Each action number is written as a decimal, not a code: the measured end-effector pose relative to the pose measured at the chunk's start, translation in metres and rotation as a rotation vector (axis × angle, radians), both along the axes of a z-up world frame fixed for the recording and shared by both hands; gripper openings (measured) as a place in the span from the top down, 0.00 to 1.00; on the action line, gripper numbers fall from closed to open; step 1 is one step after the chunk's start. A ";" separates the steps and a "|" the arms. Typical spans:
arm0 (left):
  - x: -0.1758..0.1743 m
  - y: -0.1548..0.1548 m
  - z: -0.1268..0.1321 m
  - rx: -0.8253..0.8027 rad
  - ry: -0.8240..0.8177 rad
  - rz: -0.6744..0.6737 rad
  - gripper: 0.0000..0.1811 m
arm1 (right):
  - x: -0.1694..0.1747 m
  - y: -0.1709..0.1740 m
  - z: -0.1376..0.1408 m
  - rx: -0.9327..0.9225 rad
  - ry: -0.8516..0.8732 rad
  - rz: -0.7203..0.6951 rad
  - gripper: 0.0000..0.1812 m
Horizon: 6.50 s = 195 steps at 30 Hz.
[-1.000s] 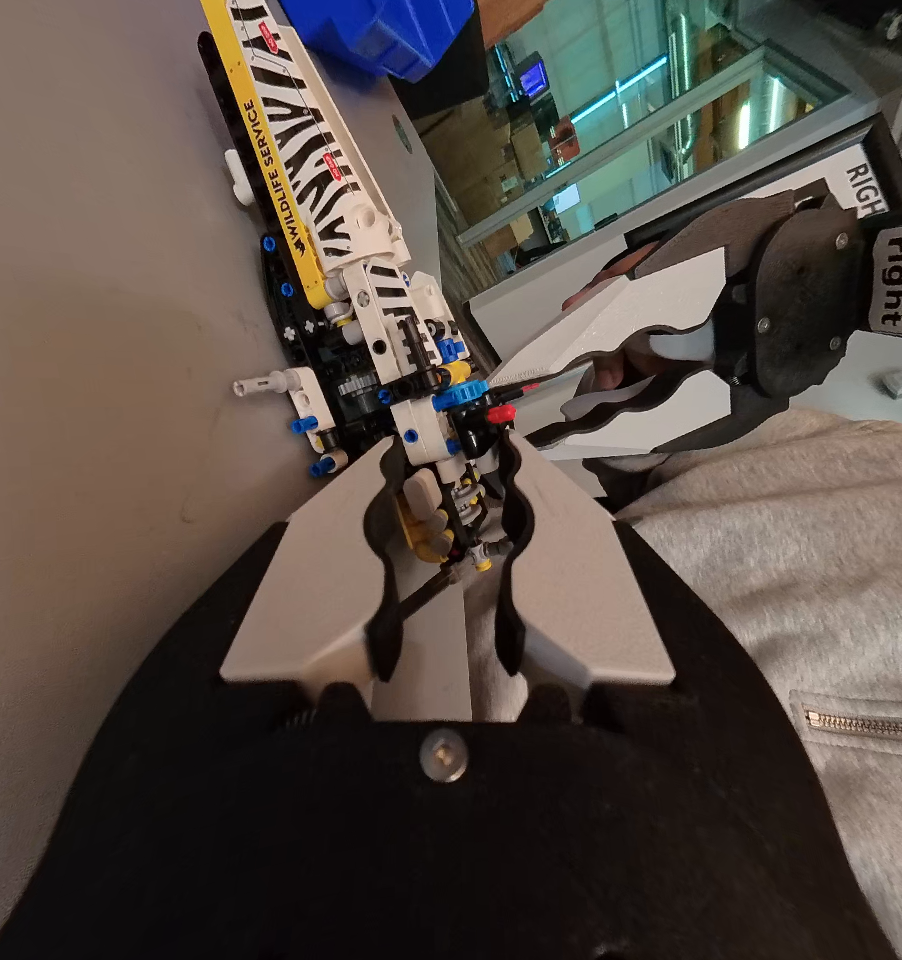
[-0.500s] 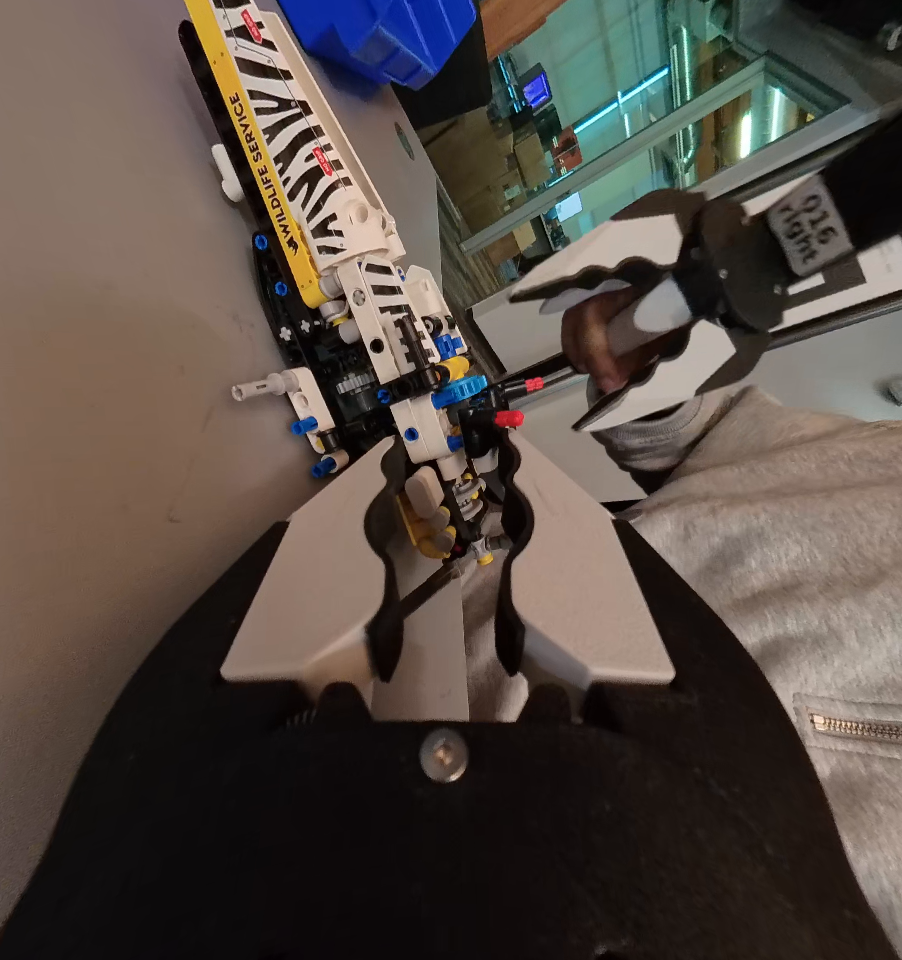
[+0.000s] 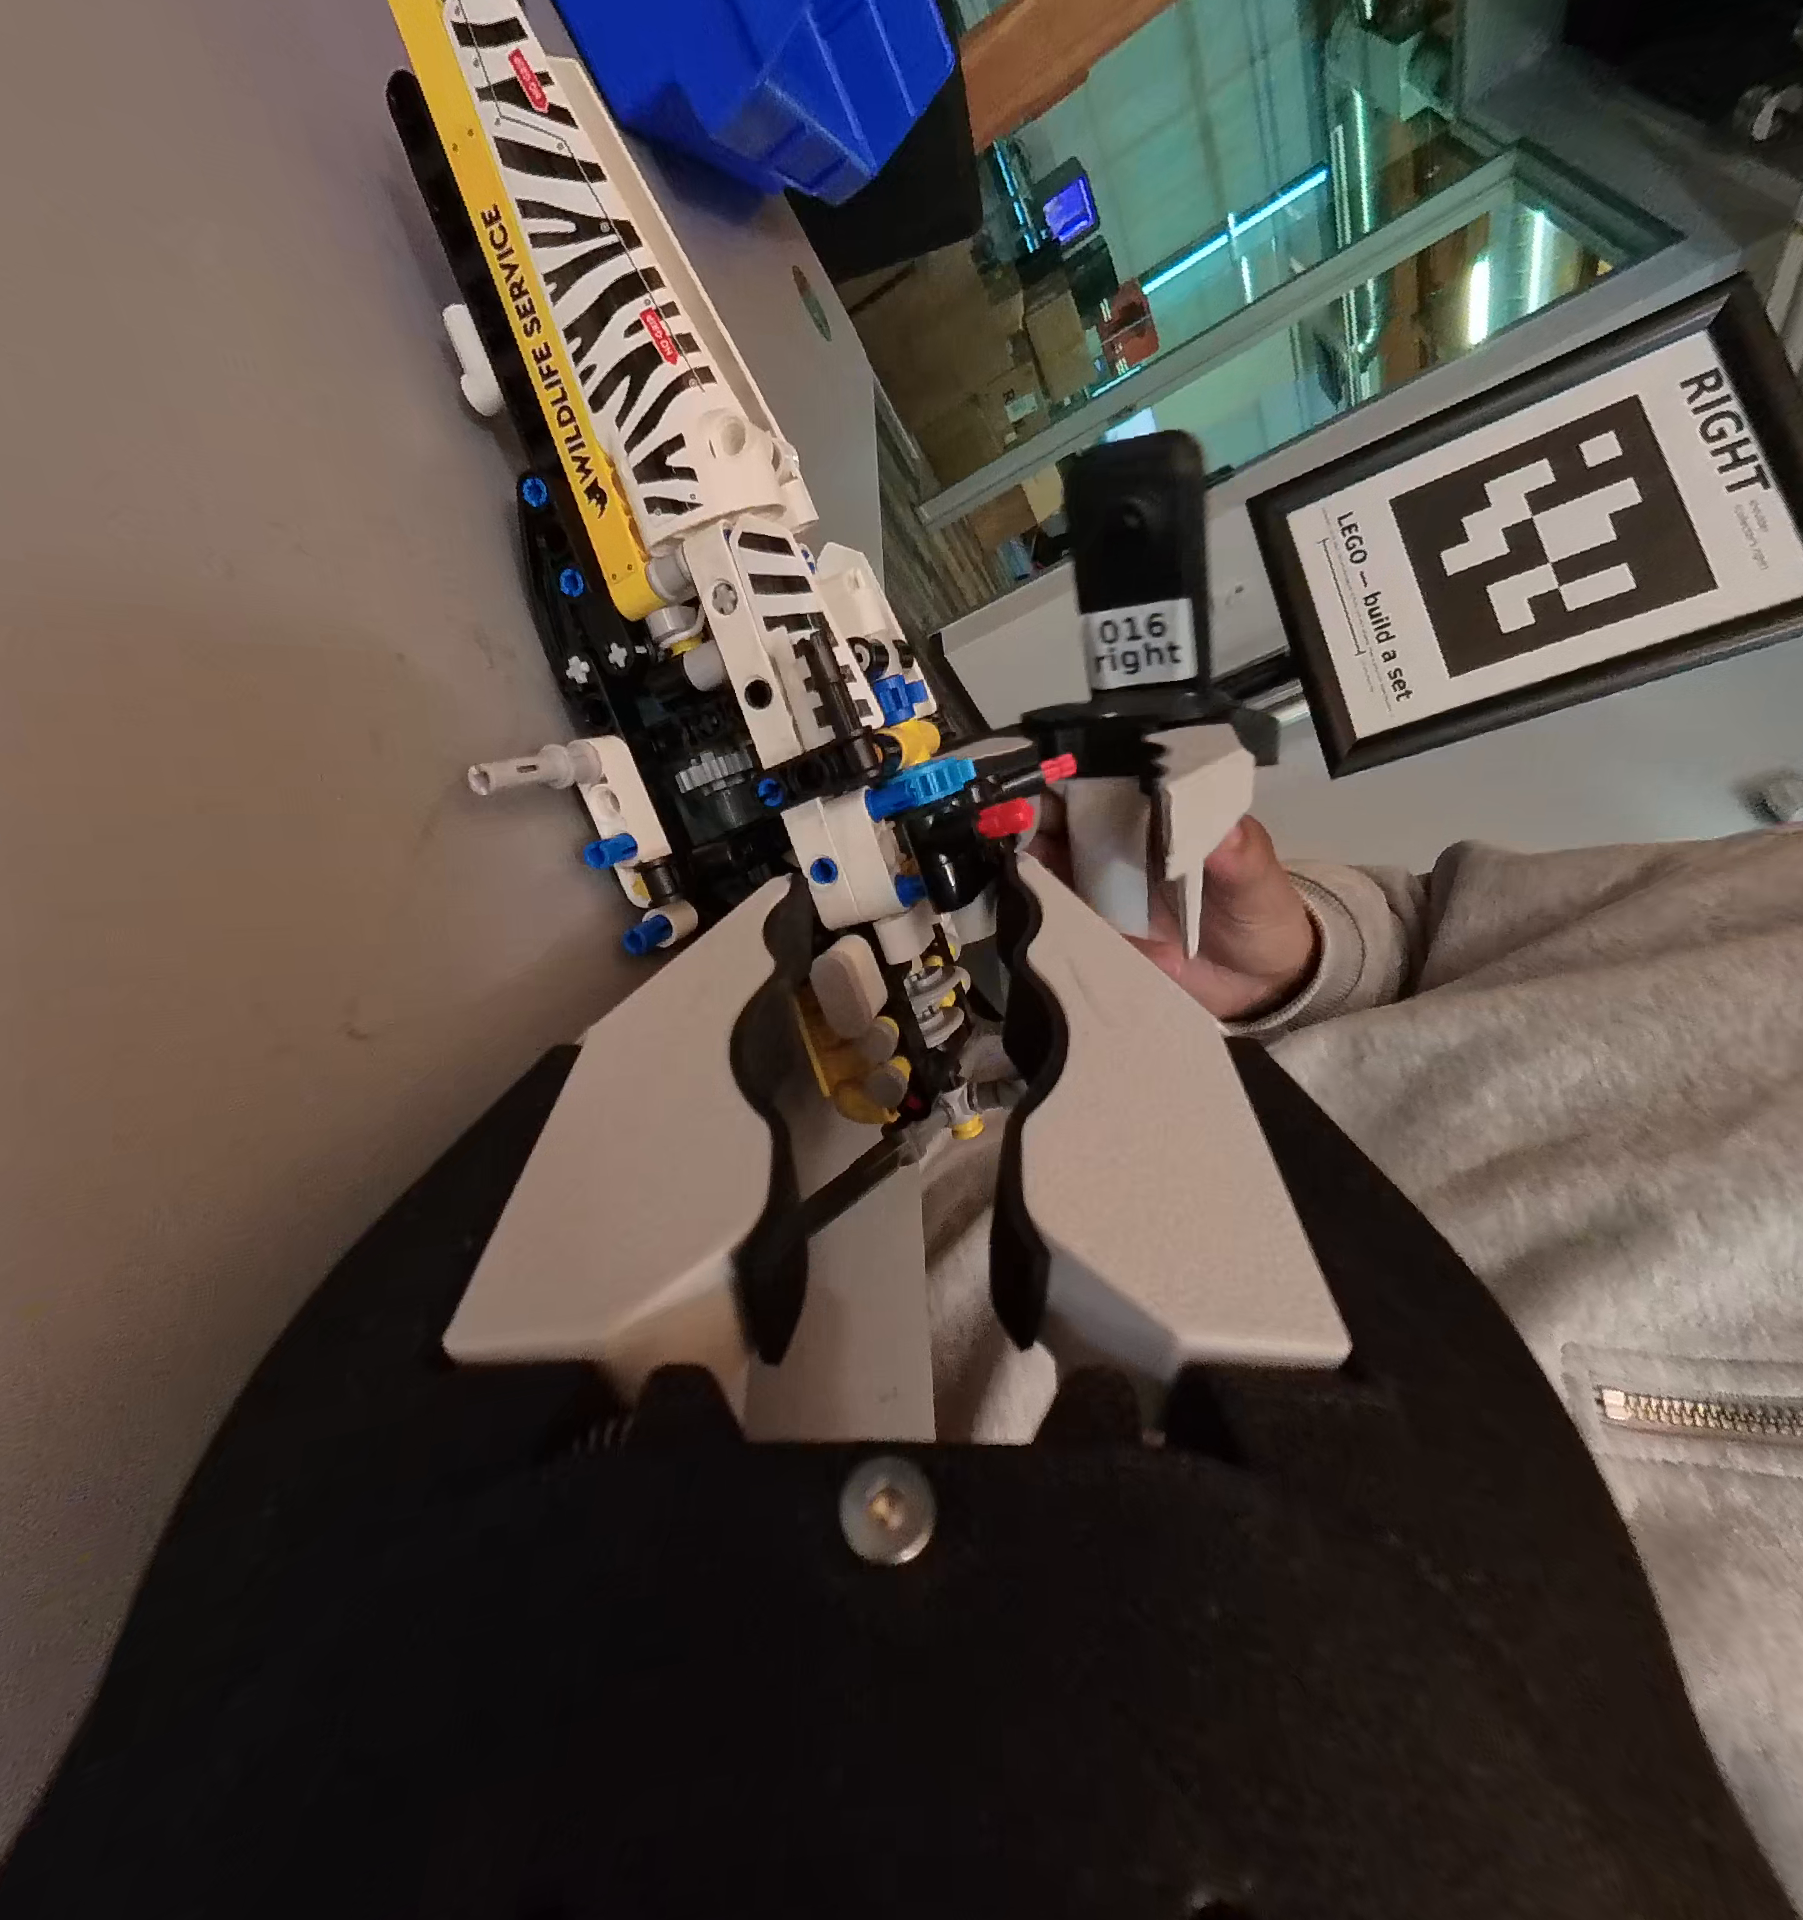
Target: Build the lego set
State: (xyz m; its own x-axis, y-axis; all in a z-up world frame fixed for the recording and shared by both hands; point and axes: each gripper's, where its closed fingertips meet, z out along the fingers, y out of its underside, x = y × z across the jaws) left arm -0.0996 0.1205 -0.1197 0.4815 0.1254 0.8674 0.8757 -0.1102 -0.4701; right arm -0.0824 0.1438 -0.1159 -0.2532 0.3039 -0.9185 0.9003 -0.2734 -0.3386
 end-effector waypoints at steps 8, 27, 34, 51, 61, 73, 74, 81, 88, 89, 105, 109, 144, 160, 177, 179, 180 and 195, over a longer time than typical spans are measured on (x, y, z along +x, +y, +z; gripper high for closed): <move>-0.006 0.001 0.000 0.005 -0.004 0.022 0.80 | -0.014 -0.009 -0.008 -0.232 -0.207 -0.014 0.66; -0.011 -0.001 -0.002 -0.012 0.011 0.027 0.80 | -0.021 -0.010 -0.014 -0.190 -0.207 -0.032 0.75; -0.013 -0.003 -0.001 -0.010 0.003 0.040 0.82 | -0.018 -0.012 -0.010 -0.180 -0.185 -0.013 0.86; -0.012 -0.004 0.000 0.000 0.009 0.022 0.80 | -0.029 -0.007 -0.010 -0.176 -0.215 -0.046 0.74; -0.013 -0.003 -0.002 -0.015 0.018 0.024 0.80 | -0.034 -0.008 -0.013 -0.198 -0.239 -0.063 0.73; -0.013 -0.003 -0.003 -0.034 0.035 0.026 0.80 | -0.033 -0.008 -0.013 -0.205 -0.274 -0.040 0.76; -0.013 -0.003 -0.003 -0.034 0.034 0.027 0.80 | -0.032 -0.008 -0.013 -0.201 -0.273 -0.037 0.76; -0.017 -0.004 -0.004 -0.048 0.052 0.049 0.80 | -0.034 -0.008 -0.009 -0.186 -0.254 -0.031 0.83; -0.016 -0.004 -0.004 -0.038 0.042 0.038 0.80 | -0.037 -0.009 -0.008 -0.187 -0.246 -0.031 0.83; -0.016 -0.005 -0.003 -0.034 0.038 0.035 0.80 | -0.036 -0.009 -0.007 -0.177 -0.231 -0.026 0.83; -0.011 -0.014 0.003 0.040 -0.056 0.110 0.81 | -0.024 -0.024 -0.012 -0.111 -0.129 0.075 0.66; -0.011 -0.016 0.006 0.083 -0.107 0.146 0.81 | -0.024 -0.020 -0.010 -0.143 -0.148 0.068 0.64; -0.007 0.004 0.007 0.123 -0.163 0.284 0.81 | -0.034 -0.013 -0.007 -0.209 -0.192 0.100 0.63; -0.009 0.006 0.006 0.115 -0.167 0.300 0.80 | -0.035 -0.012 -0.007 -0.219 -0.225 0.100 0.64; -0.010 0.007 0.000 0.044 -0.105 0.303 0.80 | -0.032 -0.010 -0.008 -0.252 -0.260 0.087 0.77; -0.010 0.005 0.001 0.085 -0.148 0.308 0.81 | -0.030 -0.011 -0.008 -0.248 -0.249 0.102 0.76; -0.011 0.005 0.001 0.086 -0.146 0.314 0.81 | -0.029 -0.011 -0.007 -0.252 -0.244 0.102 0.76; -0.014 0.002 0.003 0.112 -0.173 0.332 0.80 | -0.034 -0.008 -0.005 -0.185 -0.159 0.135 0.70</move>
State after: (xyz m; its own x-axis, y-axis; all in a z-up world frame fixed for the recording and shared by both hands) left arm -0.1138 0.1227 -0.1167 0.2764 0.1499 0.9493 0.9222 0.2366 -0.3059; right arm -0.1163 0.1357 -0.1213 -0.1282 0.1008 -0.9866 0.9706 -0.1914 -0.1457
